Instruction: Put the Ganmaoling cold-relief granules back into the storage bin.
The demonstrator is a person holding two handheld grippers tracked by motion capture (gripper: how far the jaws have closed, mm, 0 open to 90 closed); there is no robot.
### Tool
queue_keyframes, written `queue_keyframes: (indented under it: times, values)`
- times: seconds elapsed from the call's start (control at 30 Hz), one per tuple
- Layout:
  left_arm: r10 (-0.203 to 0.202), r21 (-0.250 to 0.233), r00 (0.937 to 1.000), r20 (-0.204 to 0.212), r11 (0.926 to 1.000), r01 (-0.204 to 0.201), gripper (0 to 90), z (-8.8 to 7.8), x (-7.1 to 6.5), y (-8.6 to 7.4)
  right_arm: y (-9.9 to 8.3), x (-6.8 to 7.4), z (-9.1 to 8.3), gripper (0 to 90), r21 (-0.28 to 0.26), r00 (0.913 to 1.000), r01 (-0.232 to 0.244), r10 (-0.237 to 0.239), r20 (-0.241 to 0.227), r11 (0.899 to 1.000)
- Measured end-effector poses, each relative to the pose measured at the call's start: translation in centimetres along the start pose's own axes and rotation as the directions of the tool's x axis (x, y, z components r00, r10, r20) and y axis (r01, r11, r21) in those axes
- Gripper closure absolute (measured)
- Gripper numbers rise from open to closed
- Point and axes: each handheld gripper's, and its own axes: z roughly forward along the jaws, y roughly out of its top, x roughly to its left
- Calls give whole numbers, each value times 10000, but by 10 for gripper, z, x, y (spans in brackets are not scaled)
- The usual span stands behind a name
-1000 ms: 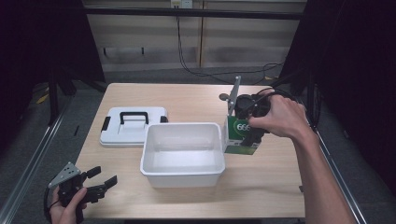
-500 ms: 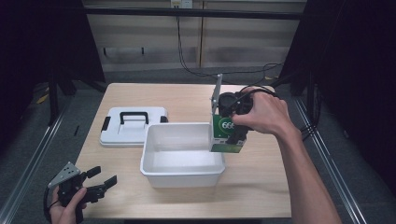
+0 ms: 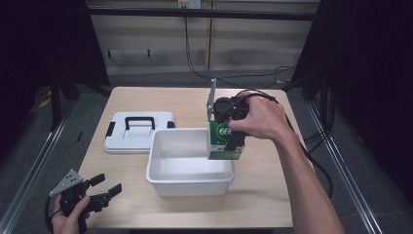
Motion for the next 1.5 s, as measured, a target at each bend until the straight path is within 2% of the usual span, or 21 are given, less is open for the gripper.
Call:
queue_keyframes:
  times: [0.4,0.7,1.0,1.17,1.3,1.5]
  values:
    - [-56,-72,10000,-12,10000,56,159,0,-1,0,23,-7,22,160,111,9994,184,-181,-306,9998]
    - [-36,-74,10000,1,10000,36,159,0,-1,0,33,-11,47,160,552,9985,242,-214,-509,9982]
    - [77,-7,10000,11,10000,-77,159,-1,-1,1,37,-12,58,160,657,9988,255,-227,-429,9975]
    - [-52,-70,10000,36,10000,53,159,0,-1,1,35,-13,66,159,627,9985,114,-80,-541,9980]
    - [83,49,10000,52,10000,-83,159,0,-1,1,31,-15,73,159,734,9984,-17,59,-567,9973]
    - [28,-8,10000,51,10000,-28,159,0,-1,1,29,-18,83,159,768,9980,-100,148,-613,9970]
